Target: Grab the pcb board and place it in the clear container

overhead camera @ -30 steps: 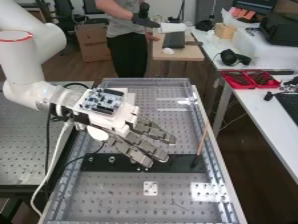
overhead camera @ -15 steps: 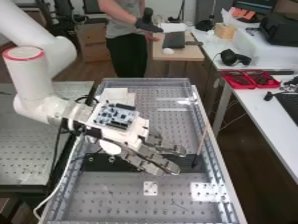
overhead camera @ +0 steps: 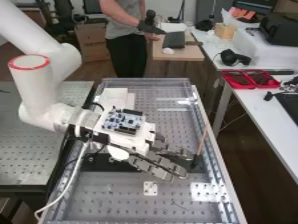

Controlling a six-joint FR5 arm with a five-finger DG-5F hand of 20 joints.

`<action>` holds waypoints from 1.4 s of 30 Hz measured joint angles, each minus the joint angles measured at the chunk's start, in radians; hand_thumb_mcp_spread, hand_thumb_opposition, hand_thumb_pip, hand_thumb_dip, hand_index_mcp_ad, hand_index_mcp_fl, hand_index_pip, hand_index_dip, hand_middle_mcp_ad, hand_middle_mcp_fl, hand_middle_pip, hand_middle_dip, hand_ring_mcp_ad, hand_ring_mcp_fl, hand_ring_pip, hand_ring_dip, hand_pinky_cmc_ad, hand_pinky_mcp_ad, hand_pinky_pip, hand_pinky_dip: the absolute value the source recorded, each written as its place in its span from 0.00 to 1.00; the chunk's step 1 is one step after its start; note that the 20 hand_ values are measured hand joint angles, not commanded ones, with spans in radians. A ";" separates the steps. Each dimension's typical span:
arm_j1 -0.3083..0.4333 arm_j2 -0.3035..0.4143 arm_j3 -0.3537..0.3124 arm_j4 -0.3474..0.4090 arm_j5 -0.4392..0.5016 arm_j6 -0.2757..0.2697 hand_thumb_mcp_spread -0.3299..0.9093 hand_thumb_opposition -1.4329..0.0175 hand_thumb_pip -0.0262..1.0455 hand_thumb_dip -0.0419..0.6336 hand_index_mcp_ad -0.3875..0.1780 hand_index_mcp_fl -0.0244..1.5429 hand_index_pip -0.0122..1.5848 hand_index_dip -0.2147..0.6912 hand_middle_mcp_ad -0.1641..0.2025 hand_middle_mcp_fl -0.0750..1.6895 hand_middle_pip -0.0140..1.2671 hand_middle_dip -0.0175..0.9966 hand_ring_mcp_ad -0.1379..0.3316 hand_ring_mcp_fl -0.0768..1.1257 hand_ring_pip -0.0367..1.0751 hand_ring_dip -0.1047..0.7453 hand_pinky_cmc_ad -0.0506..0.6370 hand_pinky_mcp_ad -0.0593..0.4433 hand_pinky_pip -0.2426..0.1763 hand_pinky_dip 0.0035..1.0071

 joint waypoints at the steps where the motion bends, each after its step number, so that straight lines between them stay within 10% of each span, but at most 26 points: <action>1: -0.002 -0.003 0.004 -0.001 -0.009 -0.012 0.84 0.41 0.40 0.37 0.35 0.39 0.81 0.54 0.41 0.04 0.12 0.13 0.66 0.08 0.11 0.10 0.49 0.38 0.37 0.18; 18: -0.011 -0.020 0.037 -0.040 -0.063 -0.051 0.78 0.40 0.35 0.37 0.32 0.32 0.66 0.51 0.39 0.04 0.12 0.14 0.65 0.09 0.11 0.10 0.49 0.38 0.37 0.18; 42: -0.030 -0.063 0.065 -0.050 -0.101 -0.055 0.81 0.40 0.37 0.37 0.29 0.37 0.72 0.51 0.36 0.06 0.12 0.14 0.63 0.09 0.11 0.10 0.50 0.38 0.37 0.18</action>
